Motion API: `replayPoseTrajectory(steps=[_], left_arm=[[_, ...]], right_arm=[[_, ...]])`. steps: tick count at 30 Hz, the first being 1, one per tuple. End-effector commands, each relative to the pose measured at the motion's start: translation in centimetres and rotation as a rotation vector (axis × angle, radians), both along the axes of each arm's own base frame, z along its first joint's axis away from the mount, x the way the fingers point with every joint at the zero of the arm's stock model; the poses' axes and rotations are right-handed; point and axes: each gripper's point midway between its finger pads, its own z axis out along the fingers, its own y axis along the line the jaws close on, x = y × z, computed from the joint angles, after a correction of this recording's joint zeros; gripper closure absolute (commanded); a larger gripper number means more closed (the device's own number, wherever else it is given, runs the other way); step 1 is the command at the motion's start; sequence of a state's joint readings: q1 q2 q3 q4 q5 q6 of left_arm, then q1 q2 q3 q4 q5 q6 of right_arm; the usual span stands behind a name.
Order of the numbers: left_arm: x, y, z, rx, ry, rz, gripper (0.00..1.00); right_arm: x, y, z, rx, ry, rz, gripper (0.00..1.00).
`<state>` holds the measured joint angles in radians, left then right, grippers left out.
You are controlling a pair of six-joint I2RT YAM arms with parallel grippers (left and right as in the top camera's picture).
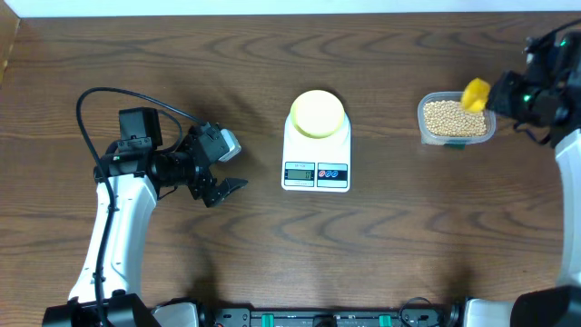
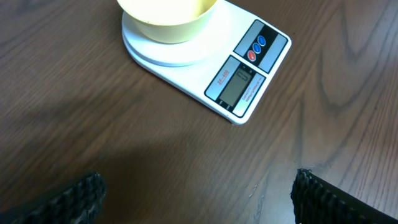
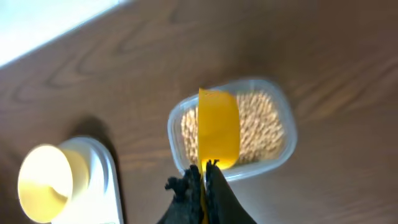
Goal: Scoop item into bowl and weigh 50g on scale
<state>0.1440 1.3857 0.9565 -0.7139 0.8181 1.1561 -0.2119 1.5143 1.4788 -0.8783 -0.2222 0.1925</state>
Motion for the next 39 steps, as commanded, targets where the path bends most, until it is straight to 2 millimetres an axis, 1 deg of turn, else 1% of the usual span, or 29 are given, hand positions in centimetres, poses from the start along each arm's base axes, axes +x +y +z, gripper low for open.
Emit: replayPoseTrajectory(steps=[1,3,5,9,11,15,21,26,31,35,39], left_arm=[[-0.3,0.1,-0.5,-0.003,0.020,0.005,0.02],[-0.3,0.1,-0.5,-0.003,0.020,0.005,0.02],[-0.3,0.1,-0.5,-0.003,0.020,0.005,0.02],[-0.3,0.1,-0.5,-0.003,0.020,0.005,0.02],[-0.3,0.1,-0.5,-0.003,0.020,0.005,0.02],[-0.3,0.1,-0.5,-0.003,0.020,0.005,0.03],[-0.3,0.1,-0.5,-0.003,0.020,0.005,0.03],[-0.3,0.1,-0.5,-0.003,0.020,0.005,0.03],[-0.3,0.1,-0.5,-0.003,0.020,0.005,0.02],[-0.3,0.1,-0.5,-0.003,0.020,0.005,0.02],[-0.3,0.1,-0.5,-0.003,0.020,0.005,0.02]], right_arm=[[0.1,-2.2,3.0,-0.163,-0.006,-0.032,0.99],[0.2,-2.4,2.8,-0.184,0.006,-0.014,0.99],[0.3,-2.3,1.8,-0.188,0.038,0.008,0.99],[0.2,-1.5,-1.5,-0.175,0.141,0.113,0.99],[0.3,-1.4,-3.2,-0.171,0.190,0.144,0.99],[1.3,-1.6,-5.9,-0.163,0.240,0.166,0.99],[3.2,-1.8,-8.7,-0.159,0.258,0.180,0.99],[3.6,-1.4,-9.7,-0.140,0.263,0.207,0.99],[3.5,0.3,-9.7,-0.072,0.244,0.285,0.99],[3.1,1.5,-9.6,-0.023,0.238,0.345,0.99],[2.5,1.6,-9.8,-0.014,0.262,0.354,0.99]])
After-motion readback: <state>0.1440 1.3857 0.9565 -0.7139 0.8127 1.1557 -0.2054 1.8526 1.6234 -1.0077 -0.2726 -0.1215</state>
